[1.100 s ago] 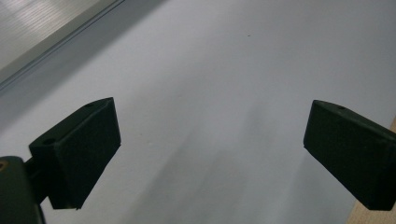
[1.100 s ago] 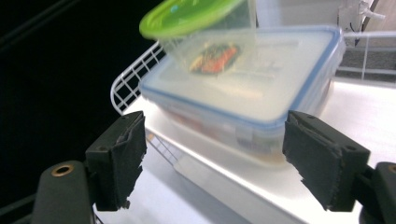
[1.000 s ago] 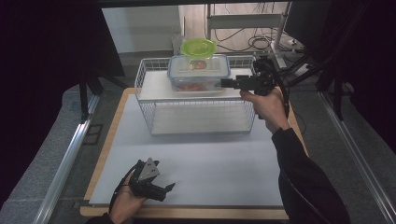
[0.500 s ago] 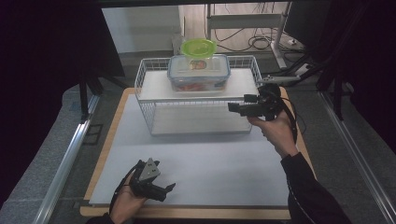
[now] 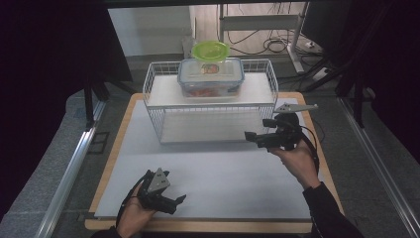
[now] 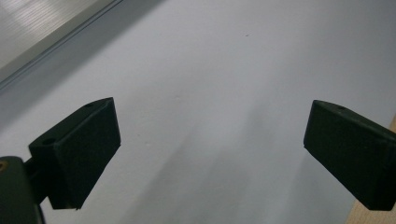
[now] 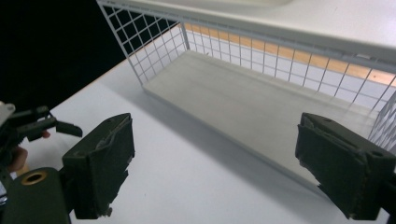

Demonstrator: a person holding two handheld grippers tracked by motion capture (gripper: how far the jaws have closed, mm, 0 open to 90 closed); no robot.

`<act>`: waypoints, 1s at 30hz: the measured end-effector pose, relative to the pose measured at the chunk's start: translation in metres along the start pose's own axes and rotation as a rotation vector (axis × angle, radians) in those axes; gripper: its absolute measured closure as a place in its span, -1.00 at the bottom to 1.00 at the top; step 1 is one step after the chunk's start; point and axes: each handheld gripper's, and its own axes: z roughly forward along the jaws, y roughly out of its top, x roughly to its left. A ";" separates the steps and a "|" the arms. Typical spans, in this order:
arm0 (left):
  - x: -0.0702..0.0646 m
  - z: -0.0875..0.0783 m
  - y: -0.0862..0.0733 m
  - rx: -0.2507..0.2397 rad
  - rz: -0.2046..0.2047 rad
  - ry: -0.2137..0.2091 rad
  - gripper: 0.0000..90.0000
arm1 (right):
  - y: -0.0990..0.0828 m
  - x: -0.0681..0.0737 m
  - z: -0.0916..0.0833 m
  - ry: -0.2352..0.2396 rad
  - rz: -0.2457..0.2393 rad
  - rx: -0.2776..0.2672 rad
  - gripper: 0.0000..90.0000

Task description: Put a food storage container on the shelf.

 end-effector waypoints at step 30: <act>-0.002 0.001 0.000 0.007 0.006 -0.001 -0.92 | -0.093 0.013 0.000 -0.058 -0.148 0.065 -0.94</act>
